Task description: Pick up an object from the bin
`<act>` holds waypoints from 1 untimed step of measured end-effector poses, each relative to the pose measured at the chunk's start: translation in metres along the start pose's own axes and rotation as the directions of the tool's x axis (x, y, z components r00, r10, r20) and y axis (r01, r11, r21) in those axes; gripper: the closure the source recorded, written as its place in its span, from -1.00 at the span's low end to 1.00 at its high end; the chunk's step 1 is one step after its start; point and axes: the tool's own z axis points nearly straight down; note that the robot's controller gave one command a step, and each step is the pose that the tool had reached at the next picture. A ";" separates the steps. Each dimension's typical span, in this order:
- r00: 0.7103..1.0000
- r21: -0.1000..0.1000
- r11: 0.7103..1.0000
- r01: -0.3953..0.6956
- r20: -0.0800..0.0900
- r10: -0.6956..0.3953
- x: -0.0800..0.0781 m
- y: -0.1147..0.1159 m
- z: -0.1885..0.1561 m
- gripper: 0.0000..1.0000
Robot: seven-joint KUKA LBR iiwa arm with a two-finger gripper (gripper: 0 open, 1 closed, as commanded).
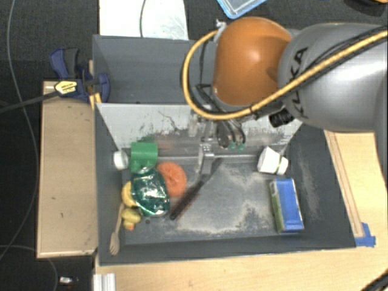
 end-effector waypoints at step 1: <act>1.000 -0.001 1.000 -0.004 0.008 0.004 -0.001 -0.001 -0.005 -1.00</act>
Offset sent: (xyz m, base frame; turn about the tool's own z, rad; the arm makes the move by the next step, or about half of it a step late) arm -0.0101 -0.0537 -0.0777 0.0210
